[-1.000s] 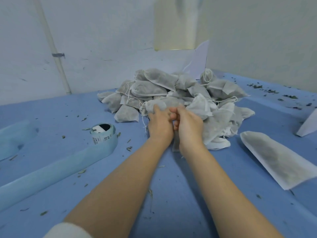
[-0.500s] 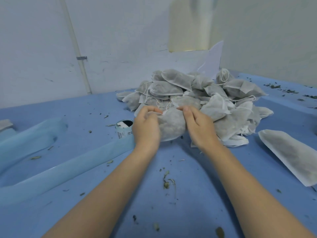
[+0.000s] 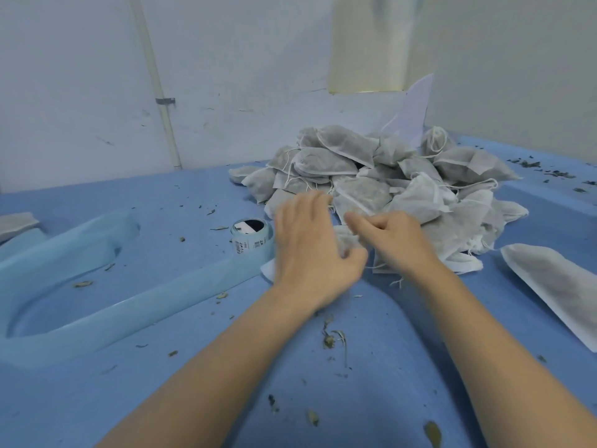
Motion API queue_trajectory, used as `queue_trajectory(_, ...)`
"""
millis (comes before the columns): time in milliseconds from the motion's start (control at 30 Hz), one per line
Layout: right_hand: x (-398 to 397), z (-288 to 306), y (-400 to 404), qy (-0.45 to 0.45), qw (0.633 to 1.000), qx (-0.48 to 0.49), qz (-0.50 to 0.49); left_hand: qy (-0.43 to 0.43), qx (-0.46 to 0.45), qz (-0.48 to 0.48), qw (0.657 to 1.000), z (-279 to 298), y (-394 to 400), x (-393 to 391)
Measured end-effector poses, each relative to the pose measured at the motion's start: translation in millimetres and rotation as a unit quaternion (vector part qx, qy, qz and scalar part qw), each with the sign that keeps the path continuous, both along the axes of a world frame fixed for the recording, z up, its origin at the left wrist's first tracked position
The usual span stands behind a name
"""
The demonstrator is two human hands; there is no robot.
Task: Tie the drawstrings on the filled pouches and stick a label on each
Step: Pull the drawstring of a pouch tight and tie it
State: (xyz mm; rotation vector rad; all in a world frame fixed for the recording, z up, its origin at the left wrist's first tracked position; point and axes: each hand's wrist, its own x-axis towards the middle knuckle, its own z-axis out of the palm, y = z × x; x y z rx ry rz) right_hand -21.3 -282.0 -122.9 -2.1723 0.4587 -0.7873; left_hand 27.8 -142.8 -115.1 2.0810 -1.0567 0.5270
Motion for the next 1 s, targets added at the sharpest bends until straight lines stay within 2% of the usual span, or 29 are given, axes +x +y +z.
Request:
queue_trajectory(67, 0, 2, 4, 0.007, 1.0, -0.004, 0.029, 0.044, 0.046, -0.071, 0.995, 0, -11, -5)
queue_trajectory(133, 0, 4, 4, 0.002, 0.999, -0.006, 0.038, 0.07, 0.065, -0.095, 0.991, 0, -19, -6)
queue_trajectory(333, 1, 5, -3, -0.023, 0.999, 0.024, 0.021, 0.093, 0.048, -0.055, 0.993, -3, -21, 1)
queue_trajectory(433, 3, 3, -7, -0.033, 0.998, 0.053, 0.009, 0.064, 0.067, -0.047, 0.995, -6, -16, 5)
queue_trajectory(567, 0, 4, -10, 0.009, 0.999, -0.019, -0.044, -0.016, 0.084, -0.063, 0.994, -11, -13, 10)
queue_trajectory(600, -2, 5, -10, 0.008, 0.999, -0.005, -0.053, -0.007, 0.074, -0.065, 0.995, -12, -13, 10)
queue_trajectory(667, -3, 9, -8, -0.017, 0.992, 0.119, -0.033, 0.044, 0.037, -0.068, 0.996, -11, -13, 12)
queue_trajectory(767, 1, 13, 0, -0.068, 0.923, 0.375, 0.052, 0.145, -0.018, -0.067, 0.987, -10, -15, 12)
queue_trajectory(833, 4, 13, 7, -0.088, 0.865, 0.479, 0.117, 0.209, -0.065, -0.069, 0.973, -9, -16, 13)
queue_trajectory(933, 7, 12, 17, -0.106, 0.803, 0.547, 0.213, 0.284, -0.173, -0.066, 0.941, -9, -9, 18)
queue_trajectory(1000, 7, 10, 21, -0.102, 0.797, 0.536, 0.259, 0.293, -0.228, -0.066, 0.926, -11, -3, 20)
